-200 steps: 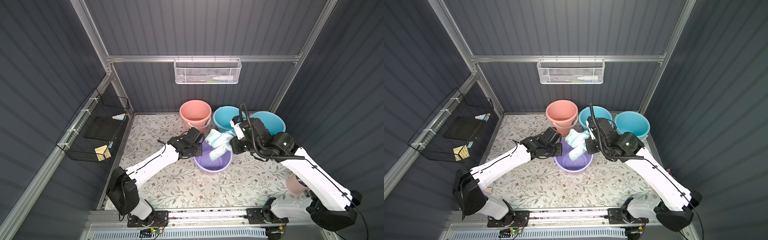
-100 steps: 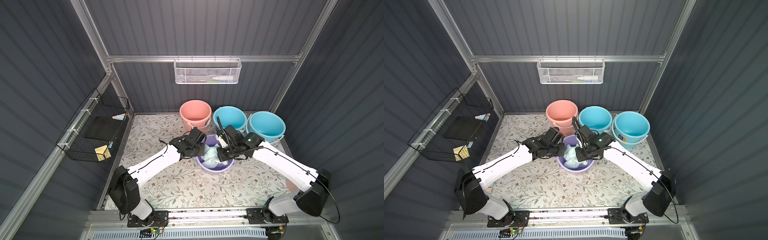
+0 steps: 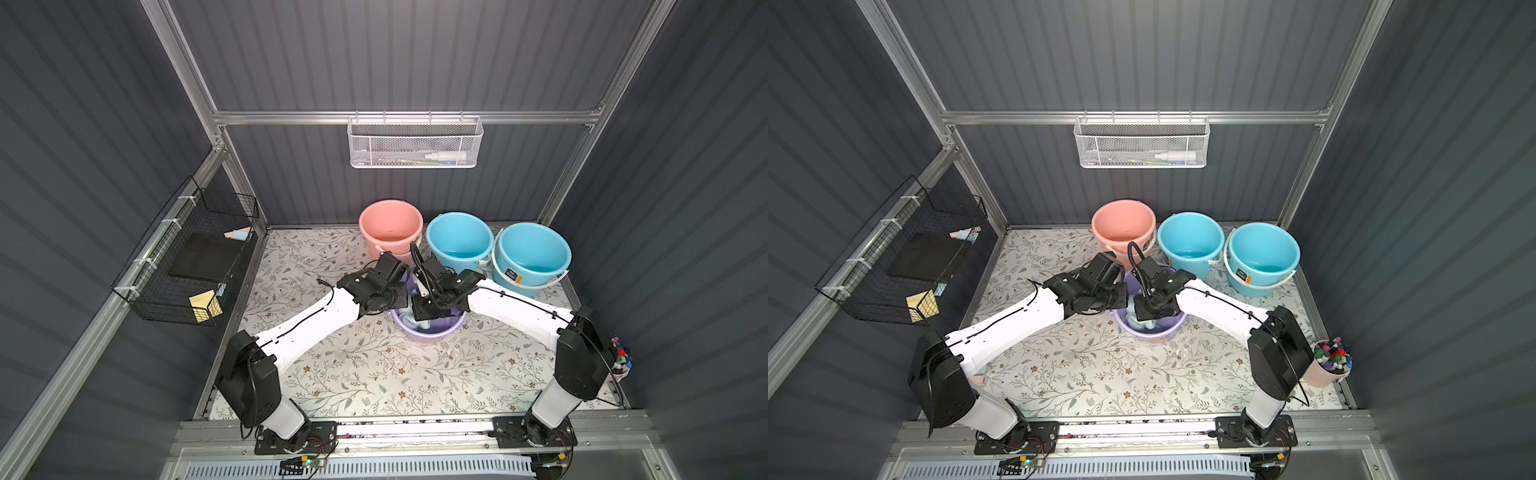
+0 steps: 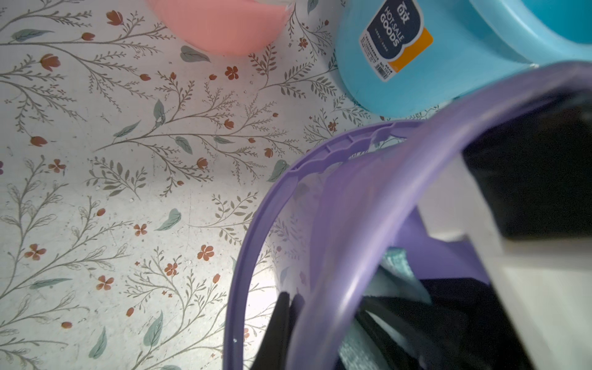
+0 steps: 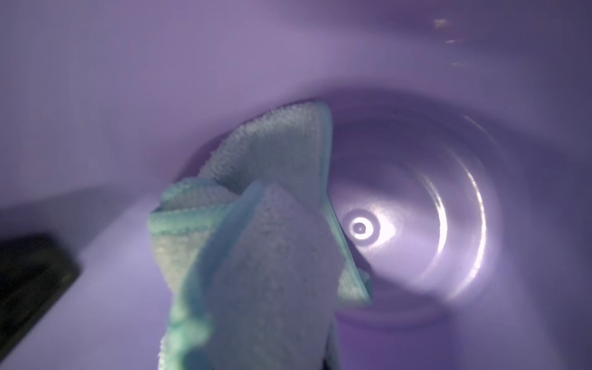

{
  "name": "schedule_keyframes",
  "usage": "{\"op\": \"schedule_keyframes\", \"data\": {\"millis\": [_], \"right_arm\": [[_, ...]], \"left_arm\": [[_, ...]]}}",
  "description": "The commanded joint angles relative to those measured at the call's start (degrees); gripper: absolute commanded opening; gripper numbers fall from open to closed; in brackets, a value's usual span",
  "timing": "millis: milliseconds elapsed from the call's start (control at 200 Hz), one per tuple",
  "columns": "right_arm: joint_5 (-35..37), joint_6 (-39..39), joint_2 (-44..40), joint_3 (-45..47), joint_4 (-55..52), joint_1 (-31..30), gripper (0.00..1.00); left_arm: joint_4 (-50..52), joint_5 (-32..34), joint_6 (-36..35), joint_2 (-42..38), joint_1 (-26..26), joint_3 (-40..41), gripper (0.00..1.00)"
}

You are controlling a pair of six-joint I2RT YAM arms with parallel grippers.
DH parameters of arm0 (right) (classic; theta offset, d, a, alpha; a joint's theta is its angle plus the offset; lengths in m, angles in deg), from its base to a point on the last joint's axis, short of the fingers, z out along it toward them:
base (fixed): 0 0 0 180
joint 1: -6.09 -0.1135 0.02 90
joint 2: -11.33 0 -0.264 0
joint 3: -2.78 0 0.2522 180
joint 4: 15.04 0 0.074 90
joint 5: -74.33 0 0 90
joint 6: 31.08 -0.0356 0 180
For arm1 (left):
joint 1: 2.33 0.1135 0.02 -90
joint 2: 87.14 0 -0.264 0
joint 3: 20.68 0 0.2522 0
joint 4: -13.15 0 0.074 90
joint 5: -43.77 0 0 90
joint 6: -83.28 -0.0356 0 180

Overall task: Wipe the inside of the bucket with a cloth
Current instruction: Wipe the dirt from the inside of the bucket.

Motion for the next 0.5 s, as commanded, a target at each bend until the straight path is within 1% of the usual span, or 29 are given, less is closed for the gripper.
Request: {"op": "schedule_keyframes", "data": {"millis": [0,110,220,285,350,420,495], "right_arm": [[11.23,1.70,2.26,2.36,11.86,0.95,0.00],[19.41,9.16,2.54,4.67,17.41,0.91,0.00],[25.04,19.62,2.64,7.00,21.61,0.93,0.00],[26.34,26.46,2.59,8.40,22.72,0.88,0.00],[26.79,33.11,2.30,9.40,21.63,0.91,0.00],[24.82,40.58,1.50,10.80,19.38,0.91,0.00],[21.93,46.70,-0.02,12.06,14.89,0.88,0.00]], "left_arm": [[-0.58,-5.48,-2.55,-0.81,-1.69,0.70,0.00],[0.34,-5.49,-2.98,-0.55,-1.70,0.46,0.00],[1.08,-4.57,-3.04,-0.72,-1.74,0.32,0.00],[1.53,-4.01,-3.00,-0.82,-1.76,0.37,0.00],[1.82,-3.36,-2.78,-0.93,-1.74,0.37,0.00],[2.22,-2.50,-2.65,-1.16,-1.75,0.38,0.00],[2.87,-1.01,-2.60,-1.33,-1.74,0.27,0.00]]}}
